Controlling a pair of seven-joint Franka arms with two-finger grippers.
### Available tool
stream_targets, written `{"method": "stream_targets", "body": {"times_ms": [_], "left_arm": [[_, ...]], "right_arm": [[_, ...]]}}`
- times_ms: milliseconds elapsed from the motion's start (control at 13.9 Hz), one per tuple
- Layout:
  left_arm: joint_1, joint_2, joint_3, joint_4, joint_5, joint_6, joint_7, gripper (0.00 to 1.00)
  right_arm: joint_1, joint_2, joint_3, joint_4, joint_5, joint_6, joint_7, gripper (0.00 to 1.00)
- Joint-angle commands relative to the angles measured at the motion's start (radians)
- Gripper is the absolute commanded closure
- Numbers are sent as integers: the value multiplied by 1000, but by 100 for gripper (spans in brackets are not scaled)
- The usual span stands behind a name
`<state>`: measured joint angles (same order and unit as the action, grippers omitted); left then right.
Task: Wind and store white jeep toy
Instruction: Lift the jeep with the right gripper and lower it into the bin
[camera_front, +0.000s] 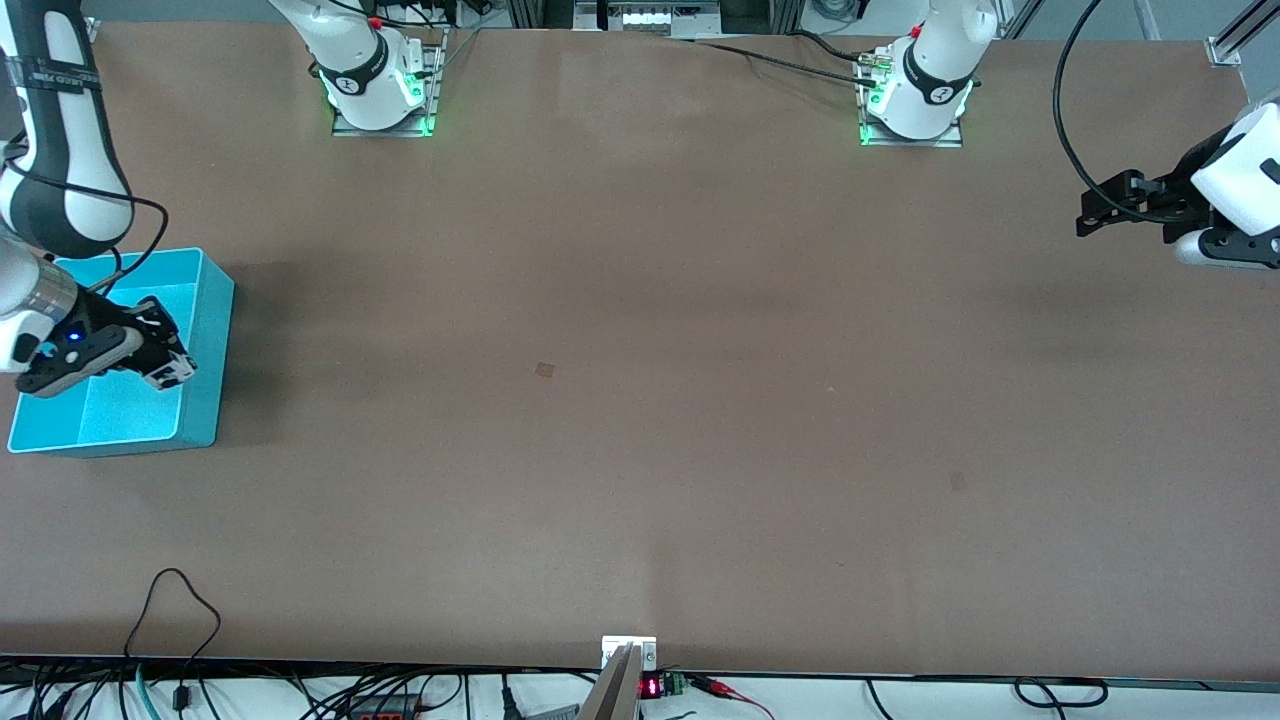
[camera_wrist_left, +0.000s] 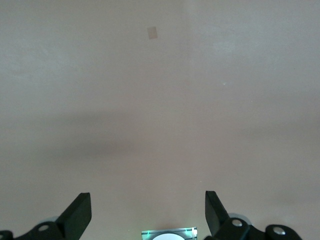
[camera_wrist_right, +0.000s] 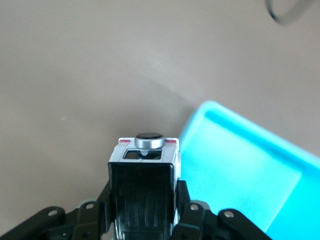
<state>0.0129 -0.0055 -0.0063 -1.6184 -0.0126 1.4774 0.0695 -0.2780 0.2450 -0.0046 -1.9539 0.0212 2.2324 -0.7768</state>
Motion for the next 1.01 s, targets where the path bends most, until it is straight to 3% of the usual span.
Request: {"method": "stream_targets", "body": {"times_ms": [0, 288, 936], "left_arm": [[7, -22, -6, -15, -13, -6, 9, 0], [7, -21, -6, -15, -13, -8, 9, 0], [6, -21, -9, -23, -12, -8, 9, 0]], "right_arm": [[-12, 7, -12, -5, -30, -7, 223, 100], [-96, 72, -18, -11, -84, 84, 234, 100], [-198, 209, -17, -11, -83, 139, 225, 100]]}}
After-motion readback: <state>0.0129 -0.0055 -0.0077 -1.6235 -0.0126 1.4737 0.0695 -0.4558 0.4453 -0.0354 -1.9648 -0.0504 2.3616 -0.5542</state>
